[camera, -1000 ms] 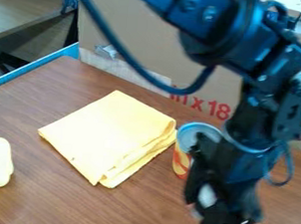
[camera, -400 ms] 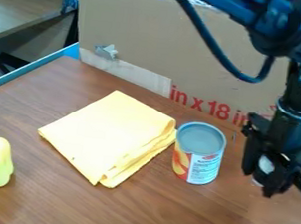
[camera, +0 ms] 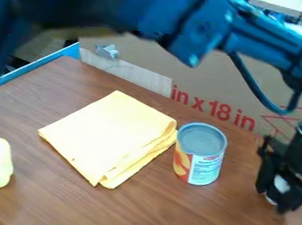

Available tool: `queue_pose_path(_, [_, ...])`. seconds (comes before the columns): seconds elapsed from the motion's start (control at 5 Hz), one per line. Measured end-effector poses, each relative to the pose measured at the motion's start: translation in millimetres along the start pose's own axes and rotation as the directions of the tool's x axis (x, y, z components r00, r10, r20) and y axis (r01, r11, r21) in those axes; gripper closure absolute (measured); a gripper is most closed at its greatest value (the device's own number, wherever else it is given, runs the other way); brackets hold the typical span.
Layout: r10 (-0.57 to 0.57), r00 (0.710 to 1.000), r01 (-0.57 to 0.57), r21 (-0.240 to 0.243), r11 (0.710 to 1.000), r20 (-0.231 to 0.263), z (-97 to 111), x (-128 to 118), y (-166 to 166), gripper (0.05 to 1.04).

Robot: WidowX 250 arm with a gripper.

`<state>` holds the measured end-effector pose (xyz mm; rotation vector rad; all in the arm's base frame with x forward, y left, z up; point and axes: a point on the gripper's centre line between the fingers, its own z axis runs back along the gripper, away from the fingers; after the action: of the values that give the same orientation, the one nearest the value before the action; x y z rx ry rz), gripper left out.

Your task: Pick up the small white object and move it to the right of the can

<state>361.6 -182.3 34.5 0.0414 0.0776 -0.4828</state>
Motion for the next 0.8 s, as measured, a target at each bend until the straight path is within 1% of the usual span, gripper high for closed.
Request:
queue_pose_path(0.2, [-0.020,1.000,0.020,0.003,1.000,-0.010,-6.5,0.0,-19.6,0.490])
queue_pose_path(0.4, [-0.027,1.000,0.027,-0.014,1.000,-0.009,-8.4,0.7,-21.0,0.490])
queue_pose_path(0.6, [-0.001,1.000,0.001,-0.043,0.999,-0.009,-9.7,-0.3,-17.9,0.415])
queue_pose_path(0.8, [0.025,0.999,-0.026,-0.040,0.999,-0.021,-8.1,-7.4,-13.7,0.150])
